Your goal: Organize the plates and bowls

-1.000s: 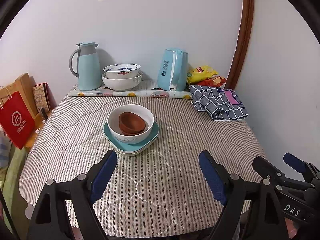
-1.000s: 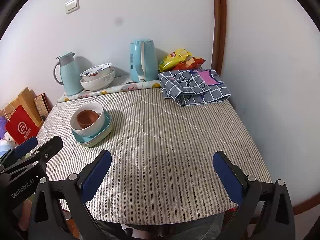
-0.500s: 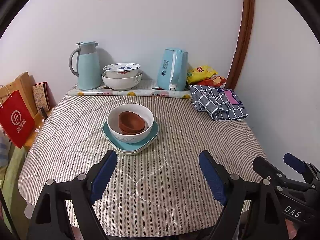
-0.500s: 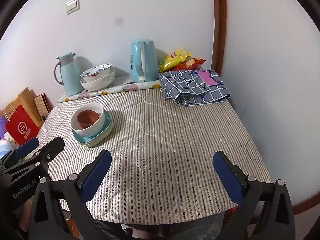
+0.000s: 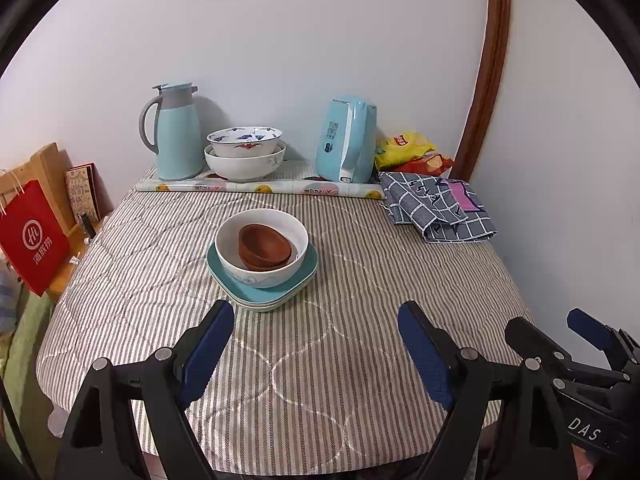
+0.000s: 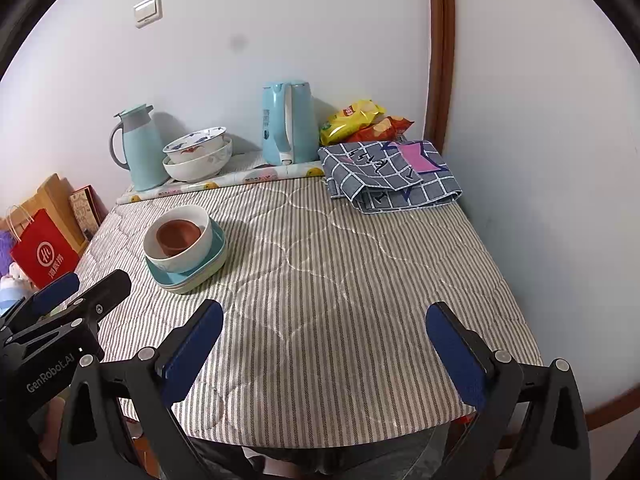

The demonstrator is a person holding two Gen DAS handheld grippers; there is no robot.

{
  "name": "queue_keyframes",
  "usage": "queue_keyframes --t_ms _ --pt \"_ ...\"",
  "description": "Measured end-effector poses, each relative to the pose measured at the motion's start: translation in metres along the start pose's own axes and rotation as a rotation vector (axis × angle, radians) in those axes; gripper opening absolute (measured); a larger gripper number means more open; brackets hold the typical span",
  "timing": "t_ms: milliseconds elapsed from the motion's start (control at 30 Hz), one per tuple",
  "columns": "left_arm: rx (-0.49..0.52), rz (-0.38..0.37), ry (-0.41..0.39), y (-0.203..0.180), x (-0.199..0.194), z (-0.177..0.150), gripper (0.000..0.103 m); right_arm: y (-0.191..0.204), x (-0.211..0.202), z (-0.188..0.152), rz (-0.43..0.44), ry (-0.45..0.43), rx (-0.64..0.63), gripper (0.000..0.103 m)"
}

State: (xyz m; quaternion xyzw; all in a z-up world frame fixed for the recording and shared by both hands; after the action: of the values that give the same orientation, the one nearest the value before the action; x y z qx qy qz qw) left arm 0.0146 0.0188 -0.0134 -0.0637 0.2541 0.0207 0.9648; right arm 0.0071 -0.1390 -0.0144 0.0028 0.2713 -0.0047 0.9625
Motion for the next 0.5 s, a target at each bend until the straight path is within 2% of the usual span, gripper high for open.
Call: queue_keyframes --t_ms 500 --pt "-0.007 0.009 -0.002 0.0016 -0.0001 0.0018 0.083 0.0019 -0.0008 0.0002 0.002 -0.002 -0.002 0.100"
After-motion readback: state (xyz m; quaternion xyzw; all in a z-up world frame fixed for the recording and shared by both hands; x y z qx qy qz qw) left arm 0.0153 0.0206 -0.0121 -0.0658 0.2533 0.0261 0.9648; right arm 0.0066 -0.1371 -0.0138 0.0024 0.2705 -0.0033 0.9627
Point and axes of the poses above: each gripper's, at about its wrist camera, not at the fingertips, and x roughly the way its jaws point, y to its left, z to its top, the point moved 2 cm from there along x, roughly the way its jaws point, and after that the axes turned 13 degrees about -y, right-handed, at the moved point
